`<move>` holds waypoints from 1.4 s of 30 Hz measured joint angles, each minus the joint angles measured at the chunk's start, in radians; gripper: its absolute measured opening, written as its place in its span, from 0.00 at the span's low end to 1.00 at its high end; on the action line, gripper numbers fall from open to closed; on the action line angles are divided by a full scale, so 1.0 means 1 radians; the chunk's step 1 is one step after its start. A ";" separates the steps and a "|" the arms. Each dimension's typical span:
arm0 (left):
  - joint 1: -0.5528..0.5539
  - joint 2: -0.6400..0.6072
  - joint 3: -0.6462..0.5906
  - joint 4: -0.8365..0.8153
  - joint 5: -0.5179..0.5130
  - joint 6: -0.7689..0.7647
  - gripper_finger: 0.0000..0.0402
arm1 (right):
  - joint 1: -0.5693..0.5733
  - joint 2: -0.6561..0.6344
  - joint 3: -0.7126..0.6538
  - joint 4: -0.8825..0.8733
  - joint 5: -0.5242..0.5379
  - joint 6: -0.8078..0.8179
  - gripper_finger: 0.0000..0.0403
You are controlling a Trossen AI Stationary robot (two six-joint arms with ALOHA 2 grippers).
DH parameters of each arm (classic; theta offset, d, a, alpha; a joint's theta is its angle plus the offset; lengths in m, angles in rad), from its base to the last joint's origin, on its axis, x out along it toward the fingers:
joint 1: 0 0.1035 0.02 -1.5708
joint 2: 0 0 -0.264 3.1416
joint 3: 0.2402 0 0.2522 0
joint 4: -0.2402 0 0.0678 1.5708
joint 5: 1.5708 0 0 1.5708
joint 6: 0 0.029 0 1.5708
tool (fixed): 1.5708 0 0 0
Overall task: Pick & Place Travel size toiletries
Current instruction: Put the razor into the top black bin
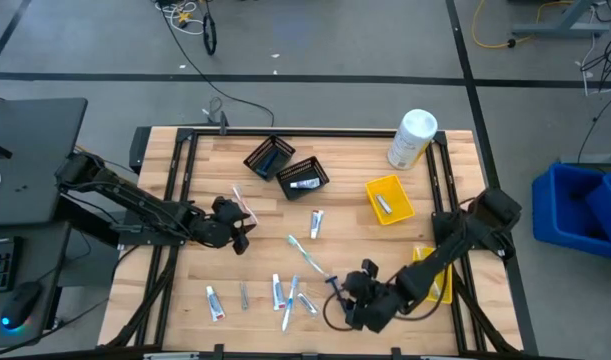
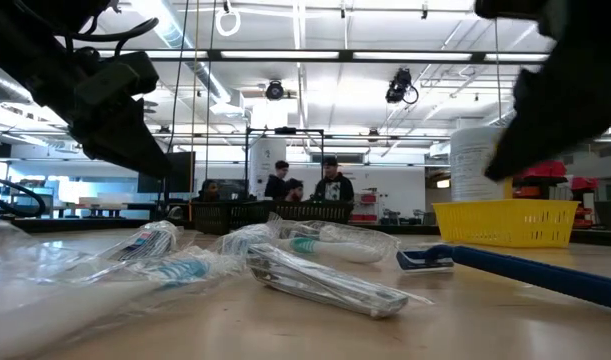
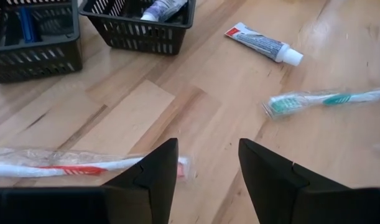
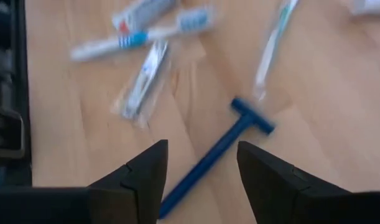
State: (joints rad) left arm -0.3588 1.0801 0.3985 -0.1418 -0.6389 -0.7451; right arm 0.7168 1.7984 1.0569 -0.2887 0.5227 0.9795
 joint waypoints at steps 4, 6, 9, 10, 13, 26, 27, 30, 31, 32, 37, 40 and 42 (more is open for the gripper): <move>0.000 0.000 0.000 0.001 -0.032 -0.022 0.42 | -0.013 0.071 0.000 0.019 -0.062 0.028 0.50; 0.000 0.000 0.000 0.001 -0.043 -0.028 0.42 | -0.025 0.102 -0.002 0.021 -0.076 0.033 0.51; 0.000 0.000 0.000 0.002 -0.045 -0.029 0.41 | -0.041 0.125 -0.002 0.026 -0.086 0.032 0.53; 0.000 0.000 0.000 0.002 -0.045 -0.028 0.40 | -0.046 0.126 -0.001 0.026 -0.088 0.029 0.53; 0.000 0.000 0.000 0.003 -0.042 -0.028 0.40 | -0.062 0.128 0.000 0.024 -0.109 -0.007 0.52; 0.000 0.000 0.000 0.004 -0.039 -0.025 0.40 | -0.120 0.129 0.000 0.002 -0.111 -0.071 0.19; 0.000 0.000 0.000 0.004 -0.039 -0.025 0.40 | -0.123 0.129 0.000 0.001 -0.111 -0.071 0.17; 0.000 0.000 0.000 0.005 -0.038 -0.028 0.40 | -0.129 0.124 0.000 0.001 -0.112 -0.071 0.13; 0.000 0.000 0.000 0.005 -0.038 -0.028 0.40 | -0.130 0.119 -0.001 -0.002 -0.111 -0.071 0.12; 0.000 0.000 0.000 0.005 -0.038 -0.028 0.40 | -0.131 0.114 -0.002 -0.015 -0.105 -0.072 0.12; 0.000 0.000 0.000 0.026 -0.038 -0.018 0.40 | -0.147 0.046 -0.004 -0.034 -0.093 -0.091 0.11; 0.000 0.000 0.000 0.081 -0.038 0.037 0.40 | -0.163 -0.011 -0.004 -0.023 -0.021 -0.159 0.11; 0.000 0.000 0.000 0.134 -0.038 0.090 0.40 | -0.178 -0.056 -0.003 0.014 0.066 -0.225 0.11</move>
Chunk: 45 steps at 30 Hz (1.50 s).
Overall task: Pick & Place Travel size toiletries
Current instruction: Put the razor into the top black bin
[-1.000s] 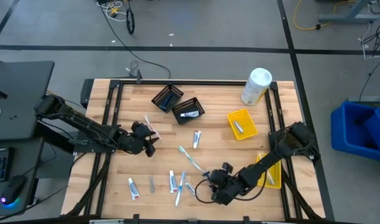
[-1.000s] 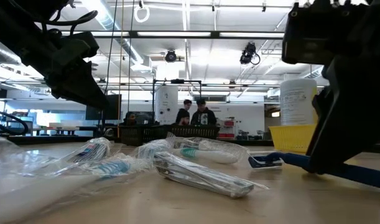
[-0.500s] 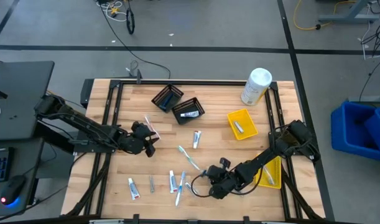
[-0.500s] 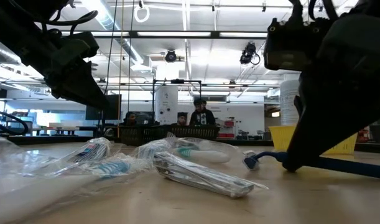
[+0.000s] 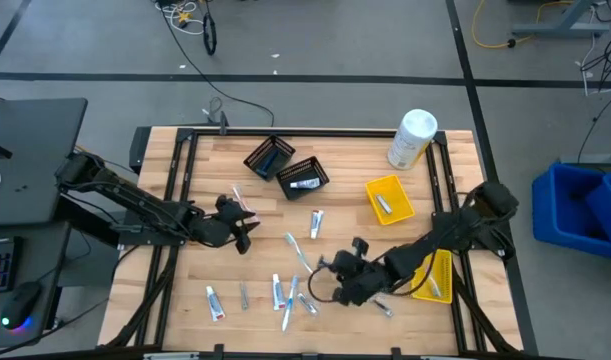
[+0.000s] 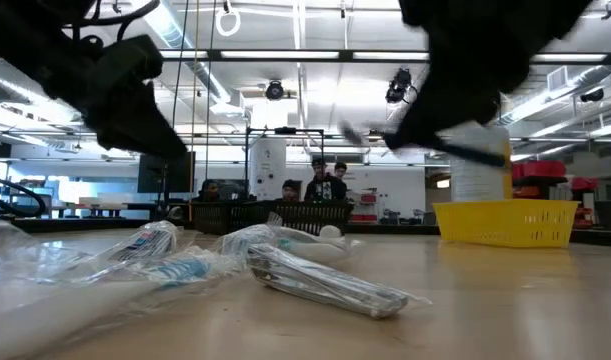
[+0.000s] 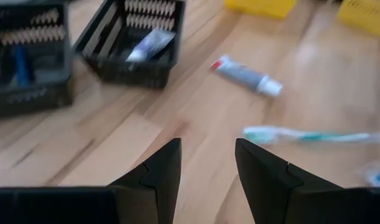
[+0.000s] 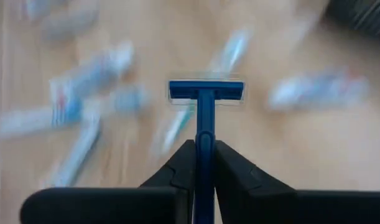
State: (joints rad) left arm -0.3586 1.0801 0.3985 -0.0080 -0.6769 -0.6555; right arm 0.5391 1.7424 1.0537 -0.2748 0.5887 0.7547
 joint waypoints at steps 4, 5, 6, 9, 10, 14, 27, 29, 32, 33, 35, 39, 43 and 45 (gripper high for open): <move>0.000 0.000 0.000 0.128 0.035 0.095 0.40 | -0.044 -0.079 0.000 0.098 0.066 -0.211 0.11; 0.000 0.000 0.000 0.165 0.049 0.123 0.40 | -0.054 -0.095 0.000 0.135 0.065 -0.271 0.11; 0.000 0.000 0.000 0.203 0.063 0.155 0.40 | -0.066 -0.111 0.000 0.177 0.065 -0.332 0.11; 0.000 0.000 0.000 0.314 0.114 0.244 0.40 | -0.109 -0.137 0.000 0.341 0.003 -0.484 0.12; 0.000 0.000 0.000 0.351 0.133 0.273 0.40 | -0.125 -0.139 0.000 0.403 -0.033 -0.531 0.12; 0.000 0.000 0.000 0.480 0.195 0.371 0.40 | -0.184 -0.137 0.001 0.616 -0.207 -0.688 0.12; 0.002 0.003 0.001 0.661 0.264 0.540 0.46 | -0.357 -0.073 0.002 0.949 -0.487 -0.745 0.12; 0.002 0.003 0.001 0.664 0.259 0.552 0.49 | -0.374 -0.044 0.002 1.014 -0.499 -0.744 0.12; 0.003 0.003 0.001 0.676 0.234 0.585 0.52 | -0.396 0.007 0.002 1.131 -0.546 -0.734 0.12; 0.004 0.003 0.001 0.685 0.229 0.588 0.53 | -0.401 0.024 0.002 1.159 -0.559 -0.733 0.12; 0.008 0.003 0.001 0.690 0.230 0.589 0.55 | -0.406 0.056 0.002 1.197 -0.565 -0.731 0.12; 0.018 0.003 0.001 0.693 0.231 0.585 0.56 | -0.415 0.096 0.007 1.233 -0.568 -0.673 0.12; 0.037 0.003 0.000 0.716 0.251 0.581 0.56 | -0.417 0.137 0.041 1.221 -0.568 -0.665 0.12; 0.049 0.003 0.000 0.726 0.276 0.561 0.56 | -0.416 0.152 0.063 1.223 -0.568 -0.665 0.12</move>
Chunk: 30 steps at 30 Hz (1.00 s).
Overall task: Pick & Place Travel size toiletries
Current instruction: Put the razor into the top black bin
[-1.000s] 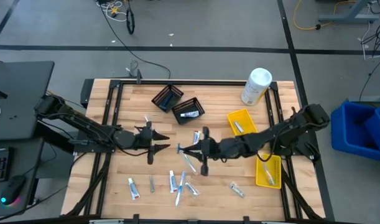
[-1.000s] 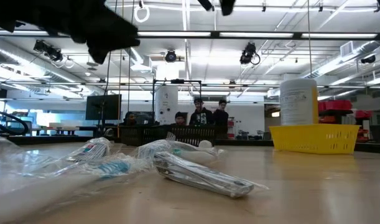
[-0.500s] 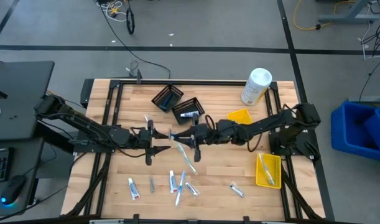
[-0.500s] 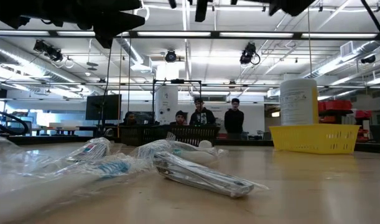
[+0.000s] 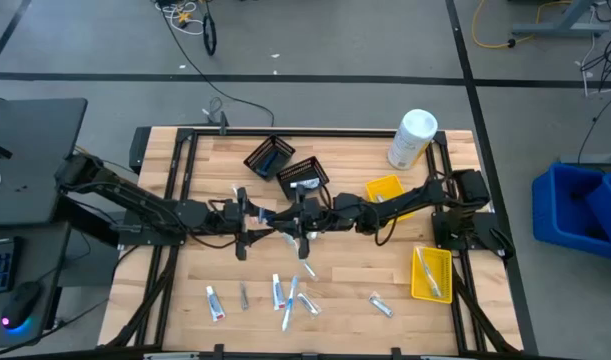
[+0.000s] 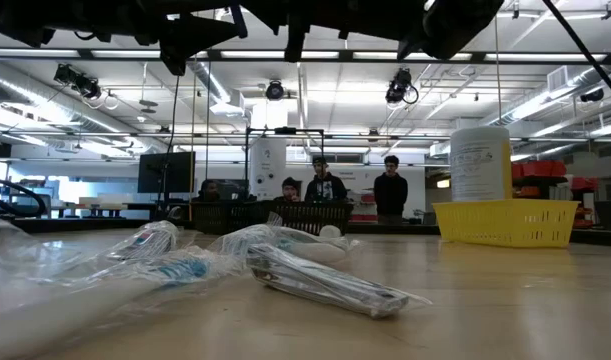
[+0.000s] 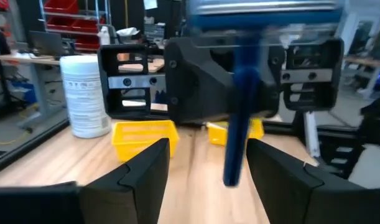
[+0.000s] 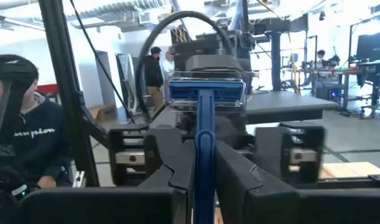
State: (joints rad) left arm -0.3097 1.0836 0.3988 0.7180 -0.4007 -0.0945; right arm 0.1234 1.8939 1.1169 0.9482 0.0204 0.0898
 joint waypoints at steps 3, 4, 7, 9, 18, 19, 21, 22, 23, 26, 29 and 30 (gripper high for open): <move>0.011 0.000 0.000 0.000 0.038 -0.024 0.56 | -0.003 0.008 0.013 -0.004 0.000 0.000 0.12; 0.010 0.000 0.000 -0.001 0.038 -0.024 0.56 | -0.005 0.008 0.016 -0.006 0.000 0.000 0.12; 0.010 0.000 0.000 0.002 0.037 0.005 0.56 | -0.008 0.008 0.020 -0.001 0.004 -0.001 0.12; 0.011 0.000 0.000 0.020 0.039 0.020 0.56 | -0.008 0.008 0.020 -0.005 0.004 -0.004 0.12; 0.058 0.075 0.007 0.060 0.099 -0.033 0.56 | -0.027 0.008 0.020 -0.024 0.003 -0.011 0.12; 0.061 0.094 0.010 0.058 0.100 -0.028 0.55 | -0.028 0.008 0.020 -0.024 0.004 -0.011 0.12; 0.061 0.124 0.020 0.055 0.101 -0.021 0.52 | -0.027 0.008 0.020 -0.029 0.004 -0.010 0.12; 0.061 0.140 0.029 0.060 0.101 -0.021 0.50 | -0.027 0.008 0.020 -0.033 0.004 -0.010 0.12; 0.061 0.150 0.036 0.061 0.102 -0.021 0.48 | -0.027 0.008 0.020 -0.036 0.004 -0.010 0.12; 0.061 0.166 0.048 0.057 0.108 -0.021 0.41 | -0.026 0.007 0.020 -0.036 0.003 -0.009 0.12; 0.061 0.165 0.048 0.058 0.104 -0.021 0.34 | -0.027 0.006 0.020 -0.054 0.003 -0.008 0.13; 0.061 0.165 0.048 0.058 0.101 -0.022 0.32 | -0.027 0.006 0.020 -0.057 0.003 -0.008 0.13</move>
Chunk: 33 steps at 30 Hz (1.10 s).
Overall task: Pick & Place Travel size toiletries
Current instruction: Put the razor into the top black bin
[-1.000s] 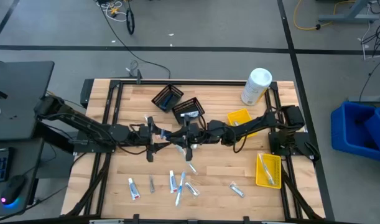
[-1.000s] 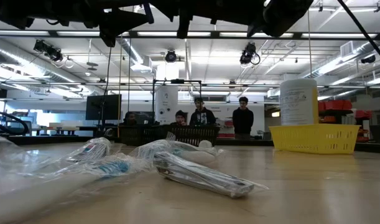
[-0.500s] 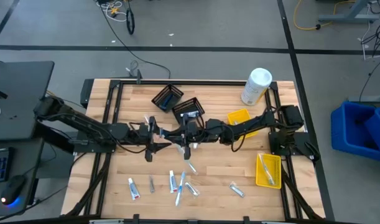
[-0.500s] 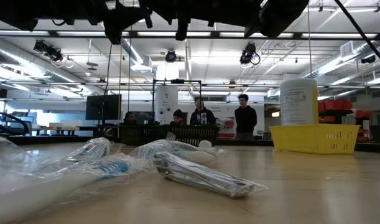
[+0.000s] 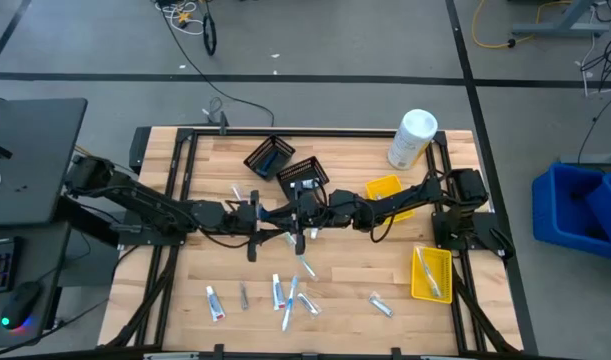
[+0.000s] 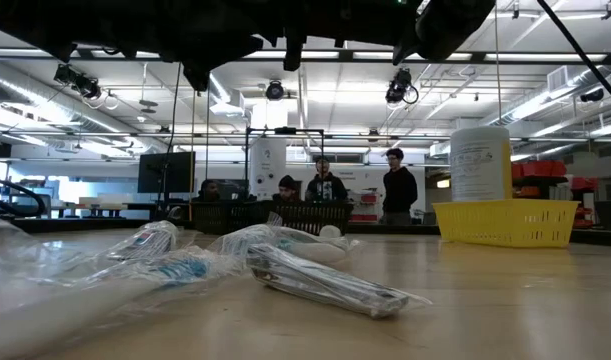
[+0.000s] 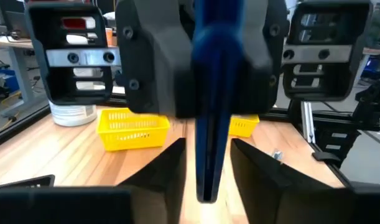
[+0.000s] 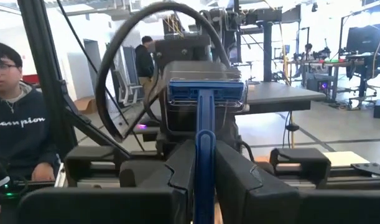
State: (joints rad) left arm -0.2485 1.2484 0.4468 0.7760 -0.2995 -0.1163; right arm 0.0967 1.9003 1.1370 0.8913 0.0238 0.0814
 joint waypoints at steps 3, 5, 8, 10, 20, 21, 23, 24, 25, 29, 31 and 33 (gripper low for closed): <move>0.000 -0.005 0.000 0.001 -0.002 -0.007 0.26 | 0.000 0.000 0.000 -0.003 0.000 -0.012 0.13; 0.000 -0.005 0.000 -0.001 -0.004 -0.019 0.23 | 0.000 0.000 0.000 -0.006 0.000 -0.015 0.13; -0.001 -0.005 0.000 0.000 -0.004 -0.024 0.18 | 0.000 0.000 0.000 -0.005 0.010 -0.018 0.13; 0.000 -0.005 0.000 -0.001 -0.009 -0.032 0.14 | 0.001 0.000 0.000 -0.005 0.048 -0.018 0.13; -0.003 -0.005 0.000 -0.013 -0.097 -0.045 0.13 | 0.003 0.000 0.000 -0.006 0.100 -0.048 0.15; -0.003 -0.005 0.000 -0.019 -0.098 -0.047 0.14 | 0.003 0.000 0.000 -0.012 0.100 -0.047 0.15; -0.003 -0.005 0.000 -0.030 -0.102 -0.060 0.14 | 0.003 0.000 0.000 -0.021 0.108 -0.048 0.17; -0.003 -0.005 0.000 -0.030 -0.107 -0.065 0.13 | 0.003 0.000 0.000 -0.023 0.119 -0.047 0.19; -0.003 -0.005 0.000 -0.030 -0.110 -0.074 0.11 | 0.003 0.000 0.000 -0.026 0.134 -0.047 0.20; -0.003 -0.005 -0.001 -0.034 -0.125 -0.111 0.09 | 0.004 0.000 0.000 -0.038 0.187 -0.047 0.25; -0.003 -0.005 -0.001 -0.039 -0.149 -0.141 0.09 | 0.003 0.000 0.000 -0.045 0.193 -0.046 0.28; -0.003 -0.005 -0.001 -0.059 -0.179 -0.177 0.09 | 0.003 0.000 0.000 -0.054 0.203 -0.046 0.31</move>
State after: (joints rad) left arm -0.2520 1.2434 0.4461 0.7166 -0.4784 -0.2938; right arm 0.0994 1.8999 1.1370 0.8374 0.2264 0.0351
